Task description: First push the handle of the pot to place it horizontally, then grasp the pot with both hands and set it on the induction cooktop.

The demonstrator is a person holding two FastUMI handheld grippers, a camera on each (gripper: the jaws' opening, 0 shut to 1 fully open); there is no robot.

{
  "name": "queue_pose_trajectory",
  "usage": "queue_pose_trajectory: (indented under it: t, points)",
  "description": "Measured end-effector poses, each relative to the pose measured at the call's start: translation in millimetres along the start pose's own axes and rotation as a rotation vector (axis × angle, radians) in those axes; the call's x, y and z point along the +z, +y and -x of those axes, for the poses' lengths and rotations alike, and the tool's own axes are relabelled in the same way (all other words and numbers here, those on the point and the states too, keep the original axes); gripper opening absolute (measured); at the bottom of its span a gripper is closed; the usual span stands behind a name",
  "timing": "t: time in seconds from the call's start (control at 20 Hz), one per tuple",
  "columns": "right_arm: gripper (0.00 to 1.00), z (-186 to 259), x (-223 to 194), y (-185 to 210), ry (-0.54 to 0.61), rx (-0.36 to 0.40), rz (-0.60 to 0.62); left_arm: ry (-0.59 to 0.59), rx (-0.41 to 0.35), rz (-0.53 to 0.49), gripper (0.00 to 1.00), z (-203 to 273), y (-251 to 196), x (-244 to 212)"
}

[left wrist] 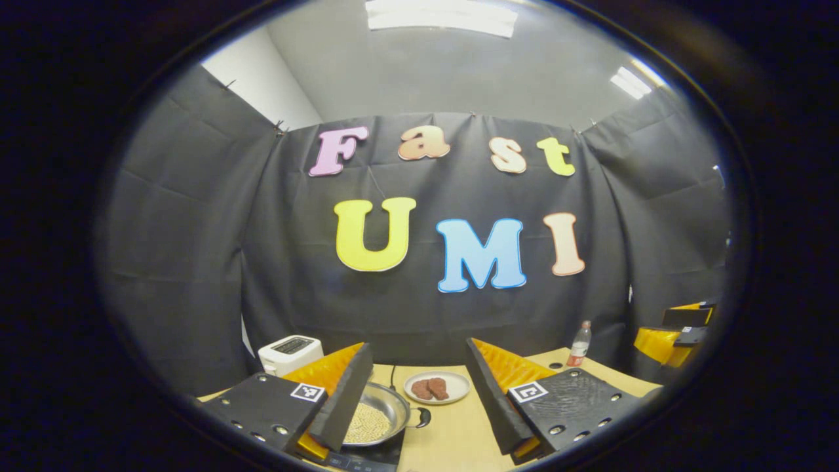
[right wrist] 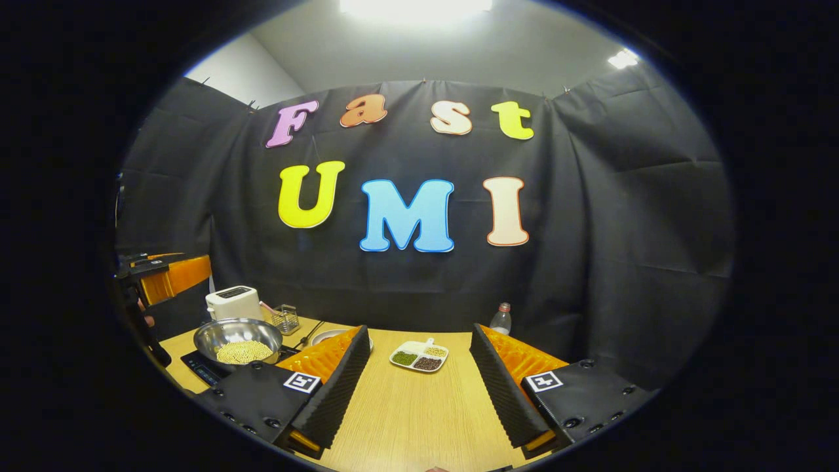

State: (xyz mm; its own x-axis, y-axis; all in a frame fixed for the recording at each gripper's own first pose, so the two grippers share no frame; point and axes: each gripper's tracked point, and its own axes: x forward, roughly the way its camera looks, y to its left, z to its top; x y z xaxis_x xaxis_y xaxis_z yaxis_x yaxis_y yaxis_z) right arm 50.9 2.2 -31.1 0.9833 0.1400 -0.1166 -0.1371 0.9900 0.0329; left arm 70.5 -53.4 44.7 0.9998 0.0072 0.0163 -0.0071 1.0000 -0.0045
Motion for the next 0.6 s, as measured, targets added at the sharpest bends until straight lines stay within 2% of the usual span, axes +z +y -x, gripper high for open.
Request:
queue_pose_trajectory:
  t: [0.05,0.1,0.3,0.35,0.4,0.45,0.6]
  points:
    - [0.98,6,3,0,-0.009,-0.002,-0.006,-0.003,0.004,-0.002,0.84,6,1,1]
    - [0.98,12,5,-1,-0.020,-0.007,-0.007,-0.007,0.008,-0.003,0.88,14,3,3]
    - [0.98,32,14,1,-0.042,-0.025,-0.020,-0.017,0.016,-0.008,0.86,42,16,7]
    - [0.94,36,16,0,-0.052,-0.034,-0.025,-0.021,0.016,-0.002,0.86,49,19,8]
    - [0.98,41,16,-1,-0.057,-0.047,-0.028,-0.022,0.019,0.005,0.84,55,23,8]
    - [0.98,46,15,0,-0.061,-0.052,-0.028,-0.021,0.022,0.010,0.88,60,28,7]
    - [0.98,54,16,2,-0.074,-0.071,-0.011,-0.016,0.040,0.013,0.86,73,45,5]
